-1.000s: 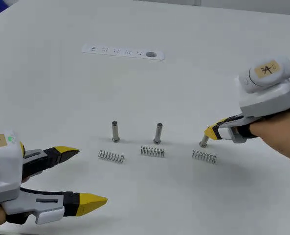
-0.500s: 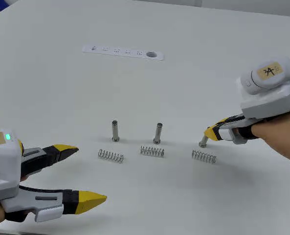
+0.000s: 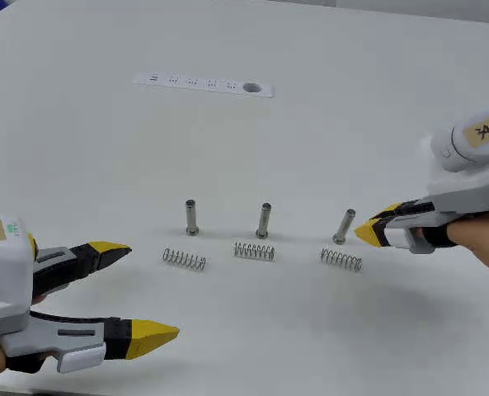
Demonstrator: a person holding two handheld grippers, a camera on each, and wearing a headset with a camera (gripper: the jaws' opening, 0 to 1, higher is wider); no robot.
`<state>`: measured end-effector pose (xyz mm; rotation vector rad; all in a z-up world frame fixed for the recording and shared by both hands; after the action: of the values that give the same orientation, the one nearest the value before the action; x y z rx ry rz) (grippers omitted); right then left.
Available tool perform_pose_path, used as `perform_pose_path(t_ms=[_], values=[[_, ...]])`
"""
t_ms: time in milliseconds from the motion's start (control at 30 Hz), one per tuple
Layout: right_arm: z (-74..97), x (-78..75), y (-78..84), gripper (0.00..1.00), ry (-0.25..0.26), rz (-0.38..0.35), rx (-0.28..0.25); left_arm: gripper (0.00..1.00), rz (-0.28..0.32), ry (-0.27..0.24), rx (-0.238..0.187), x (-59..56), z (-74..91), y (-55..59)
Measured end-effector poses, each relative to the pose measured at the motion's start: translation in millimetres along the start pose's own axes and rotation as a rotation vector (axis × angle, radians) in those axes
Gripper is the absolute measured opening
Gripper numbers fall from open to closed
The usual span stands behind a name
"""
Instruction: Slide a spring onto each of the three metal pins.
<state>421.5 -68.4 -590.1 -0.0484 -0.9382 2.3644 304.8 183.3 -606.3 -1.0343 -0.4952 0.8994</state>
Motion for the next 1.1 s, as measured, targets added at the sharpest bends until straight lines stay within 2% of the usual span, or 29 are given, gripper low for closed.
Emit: perform_pose_path(t_ms=[200,433,700,767,833,967,1100], values=[[-3.5,5.6,6.3,0.17,-0.023,0.025,0.021,0.79,-0.004,0.002,0.006,-0.5,-0.5,0.9],[-17.1,22.4,4.8,0.17,-0.102,0.121,0.075,0.79,-0.001,-0.002,0.01,0.2,-0.4,1.6],[-35.7,29.4,-1.9,0.17,-0.141,0.307,0.195,0.78,0.002,-0.007,0.012,0.9,0.0,2.0],[-39.3,29.2,-2.8,0.17,-0.154,0.32,0.21,0.78,0.003,-0.007,0.011,1.0,0.1,2.0],[-44.0,25.2,-2.9,0.17,-0.167,0.342,0.241,0.78,0.002,-0.01,0.011,1.5,0.3,2.0],[-49.6,26.8,-2.5,0.16,-0.199,0.397,0.305,0.78,0.011,-0.013,0.008,2.4,0.6,1.8],[-54.7,23.9,-0.6,0.16,-0.209,0.441,0.365,0.78,0.015,-0.013,0.006,2.8,0.7,1.8]])
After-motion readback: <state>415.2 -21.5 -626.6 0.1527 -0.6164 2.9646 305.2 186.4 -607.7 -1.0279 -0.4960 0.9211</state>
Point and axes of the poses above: the centre of the closed fingertips' face, and the gripper's own axes: z roughly backward along the fingers, x roughly to its left, y roughly out of its underside, the point moved 3 cm from there along z, roughly backward along the fingers, and after that the axes turned 14 degrees about -y, right-handed, at the moved point
